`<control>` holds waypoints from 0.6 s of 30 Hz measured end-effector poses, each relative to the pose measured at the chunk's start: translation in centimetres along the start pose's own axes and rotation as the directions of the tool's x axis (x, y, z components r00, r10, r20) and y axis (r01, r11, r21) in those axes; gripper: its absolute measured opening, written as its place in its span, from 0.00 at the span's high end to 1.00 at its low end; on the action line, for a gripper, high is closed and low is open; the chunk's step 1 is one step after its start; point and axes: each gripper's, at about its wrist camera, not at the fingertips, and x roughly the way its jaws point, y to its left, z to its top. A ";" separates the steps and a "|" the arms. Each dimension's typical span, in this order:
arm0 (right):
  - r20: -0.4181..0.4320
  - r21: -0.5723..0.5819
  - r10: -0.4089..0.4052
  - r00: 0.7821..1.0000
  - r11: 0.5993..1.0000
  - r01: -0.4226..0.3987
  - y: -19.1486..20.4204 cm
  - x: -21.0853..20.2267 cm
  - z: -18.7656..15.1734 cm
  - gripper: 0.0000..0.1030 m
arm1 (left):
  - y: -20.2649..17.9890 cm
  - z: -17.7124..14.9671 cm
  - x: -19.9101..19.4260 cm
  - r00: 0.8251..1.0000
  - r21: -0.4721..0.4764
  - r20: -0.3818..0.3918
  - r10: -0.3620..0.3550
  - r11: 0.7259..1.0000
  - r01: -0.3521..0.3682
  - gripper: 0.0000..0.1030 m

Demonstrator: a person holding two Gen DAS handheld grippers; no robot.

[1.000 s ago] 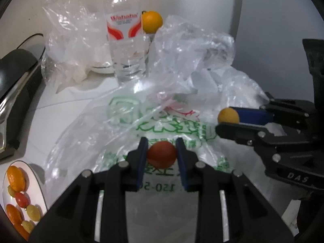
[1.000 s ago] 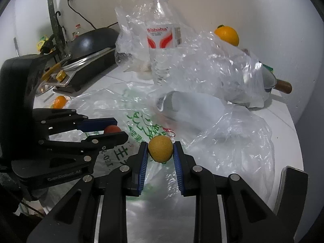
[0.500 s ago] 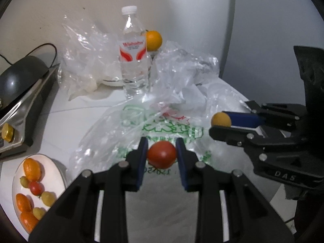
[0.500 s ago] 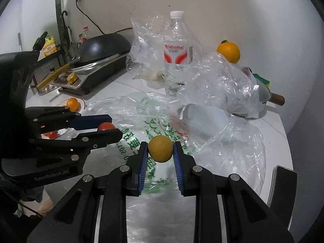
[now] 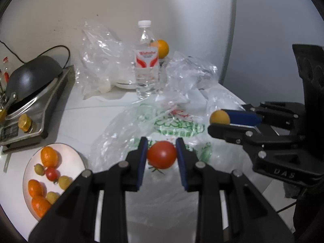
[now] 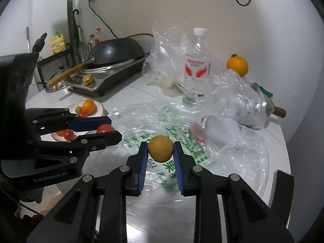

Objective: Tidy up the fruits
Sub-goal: 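Carry the yellow fruit to the plate with the right tool while the left tool carries the tomato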

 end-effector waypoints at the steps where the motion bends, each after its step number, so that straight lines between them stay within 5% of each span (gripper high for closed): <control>1: 0.002 -0.005 0.001 1.000 1.000 -0.001 0.3 -0.1 0.1 0.74 | 0.2 -0.1 -0.3 1.000 -0.003 0.004 0.002 1.000 -0.002 0.72; 18: 0.005 -0.059 0.016 1.000 0.998 -0.016 5.3 0.5 1.0 0.74 | 4.0 -2.7 -3.9 0.999 -0.042 0.027 0.035 0.999 -0.034 0.72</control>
